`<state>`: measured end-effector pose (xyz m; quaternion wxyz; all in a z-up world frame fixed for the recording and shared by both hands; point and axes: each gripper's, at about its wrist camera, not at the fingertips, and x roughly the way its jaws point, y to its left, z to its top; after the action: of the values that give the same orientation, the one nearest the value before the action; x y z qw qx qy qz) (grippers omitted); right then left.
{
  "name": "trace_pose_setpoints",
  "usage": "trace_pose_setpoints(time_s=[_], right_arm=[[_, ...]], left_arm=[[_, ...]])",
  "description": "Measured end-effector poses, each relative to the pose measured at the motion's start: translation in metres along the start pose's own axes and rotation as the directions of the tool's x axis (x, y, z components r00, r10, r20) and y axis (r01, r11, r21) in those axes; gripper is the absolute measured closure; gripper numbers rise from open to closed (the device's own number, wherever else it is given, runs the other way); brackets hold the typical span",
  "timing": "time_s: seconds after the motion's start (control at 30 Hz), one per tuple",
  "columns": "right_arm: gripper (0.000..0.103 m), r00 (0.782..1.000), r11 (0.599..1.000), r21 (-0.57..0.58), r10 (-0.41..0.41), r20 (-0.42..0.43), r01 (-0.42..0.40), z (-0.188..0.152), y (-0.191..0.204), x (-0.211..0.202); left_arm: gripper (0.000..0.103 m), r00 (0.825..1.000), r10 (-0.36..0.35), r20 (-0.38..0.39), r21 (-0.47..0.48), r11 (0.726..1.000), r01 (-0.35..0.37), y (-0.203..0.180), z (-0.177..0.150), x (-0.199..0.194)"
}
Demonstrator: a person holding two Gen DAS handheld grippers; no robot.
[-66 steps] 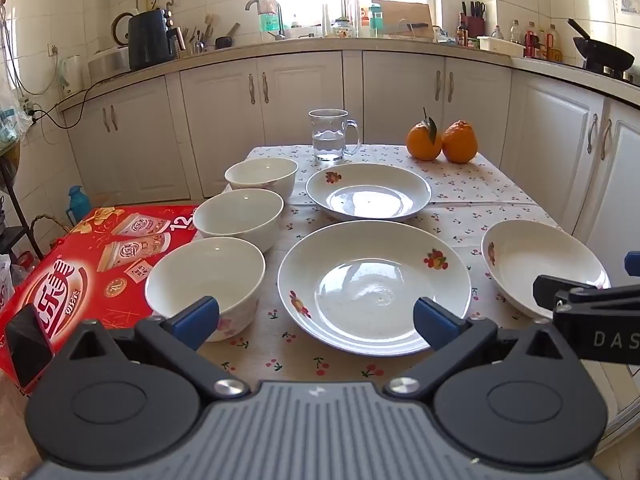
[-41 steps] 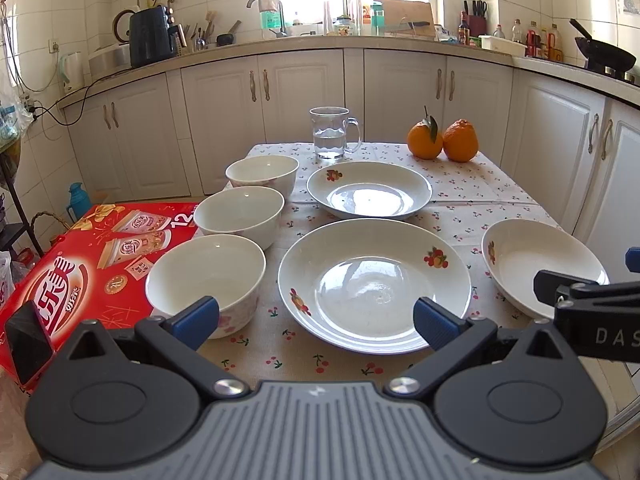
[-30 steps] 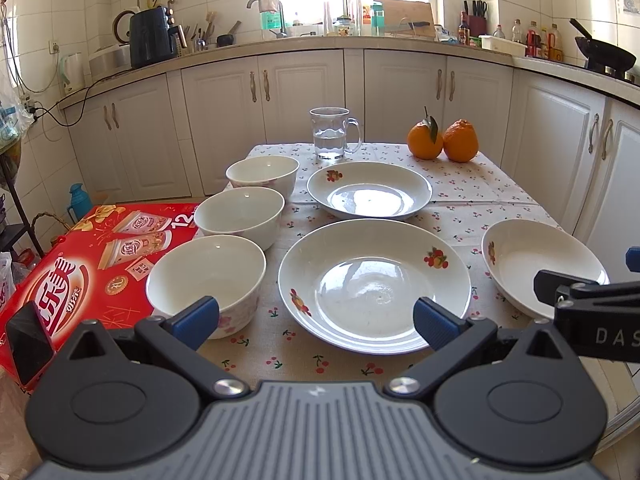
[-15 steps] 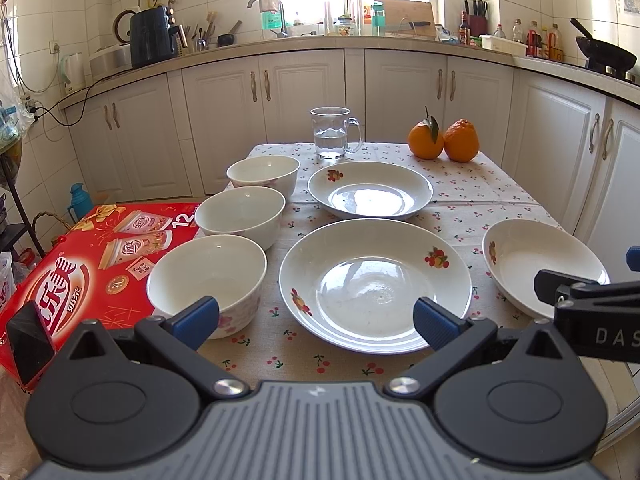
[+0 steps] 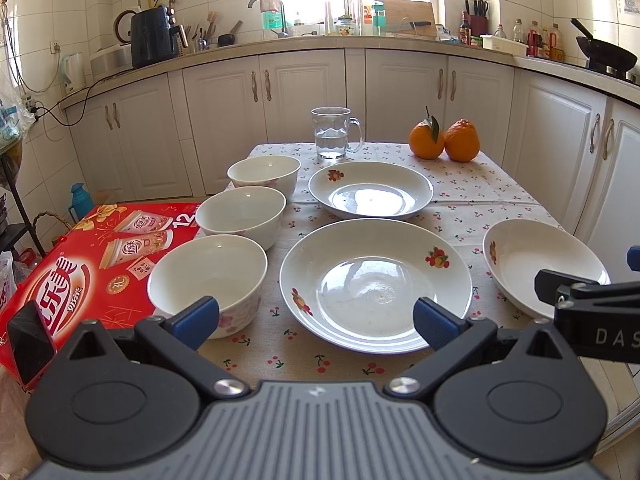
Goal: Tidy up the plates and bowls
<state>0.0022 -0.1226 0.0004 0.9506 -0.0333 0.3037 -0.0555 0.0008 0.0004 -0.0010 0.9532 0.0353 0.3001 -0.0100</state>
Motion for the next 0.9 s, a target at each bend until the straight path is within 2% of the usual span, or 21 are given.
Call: trace_pose_setpoints(time_s=[0.9], right_arm=[[0.000,1.000,1.000,-0.003,0.003,0.004,-0.003,0.0007,0.0006,0.0021]], left_arm=[[0.001,1.000,-0.005,0.013,0.005,1.000,0.005,-0.0006,0.0026,-0.0002]])
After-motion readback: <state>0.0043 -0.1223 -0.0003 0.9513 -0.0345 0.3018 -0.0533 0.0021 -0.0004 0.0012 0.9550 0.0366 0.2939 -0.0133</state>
